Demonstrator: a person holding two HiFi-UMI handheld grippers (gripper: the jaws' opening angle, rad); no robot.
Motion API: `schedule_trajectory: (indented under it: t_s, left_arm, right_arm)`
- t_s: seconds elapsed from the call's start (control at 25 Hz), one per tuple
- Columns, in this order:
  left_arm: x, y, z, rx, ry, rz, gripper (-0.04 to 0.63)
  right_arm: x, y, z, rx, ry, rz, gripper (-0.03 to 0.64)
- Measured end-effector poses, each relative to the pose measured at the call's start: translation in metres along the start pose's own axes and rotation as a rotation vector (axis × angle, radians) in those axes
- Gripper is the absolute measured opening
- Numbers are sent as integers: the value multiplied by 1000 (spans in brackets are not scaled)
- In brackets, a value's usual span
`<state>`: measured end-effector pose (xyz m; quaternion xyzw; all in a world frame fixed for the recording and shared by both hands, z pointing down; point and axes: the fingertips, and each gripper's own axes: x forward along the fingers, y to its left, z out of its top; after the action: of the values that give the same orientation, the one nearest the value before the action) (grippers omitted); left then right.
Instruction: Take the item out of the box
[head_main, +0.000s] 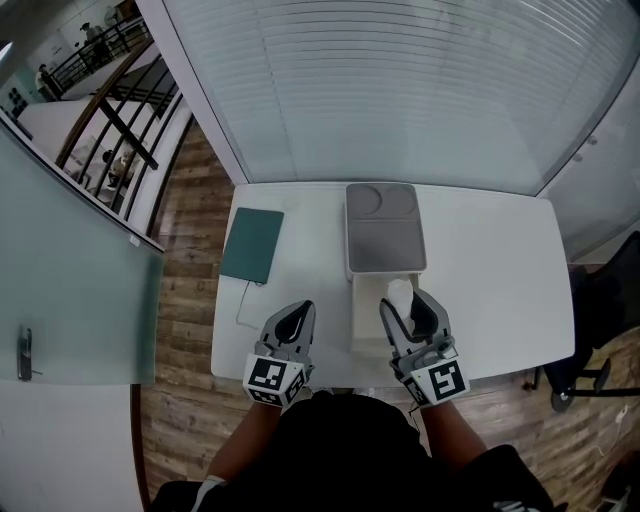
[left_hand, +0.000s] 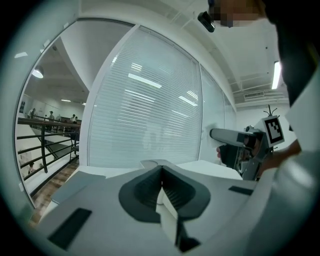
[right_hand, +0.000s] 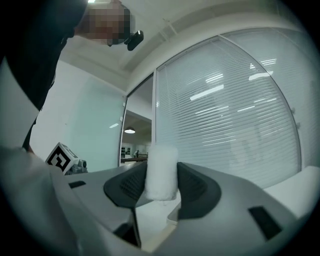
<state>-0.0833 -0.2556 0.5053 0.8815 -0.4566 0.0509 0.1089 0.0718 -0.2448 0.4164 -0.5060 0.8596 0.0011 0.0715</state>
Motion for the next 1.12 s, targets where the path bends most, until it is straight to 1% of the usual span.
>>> schedule_trajectory:
  t_s: [0.08, 0.16, 0.4, 0.8, 1.12]
  left_arm:
    - [0, -2, 7, 8, -15, -6, 12]
    - [-1, -2, 12, 14, -24, -8, 12]
    - [2, 0, 10, 16, -23, -15, 12]
    - [14, -16, 17, 31, -35, -70, 12]
    - [10, -23, 28, 73, -54, -81, 12]
  right_arm:
    - [-5, -5, 11, 24, -51, -26, 183]
    - [-10, -12, 18, 31, -73, -56, 183]
    - [-18, -26, 19, -29, -55, -121, 182]
    - [-32, -35, 23, -44, -58, -170, 183]
    - [-31, -34, 19, -45, -36, -161, 181]
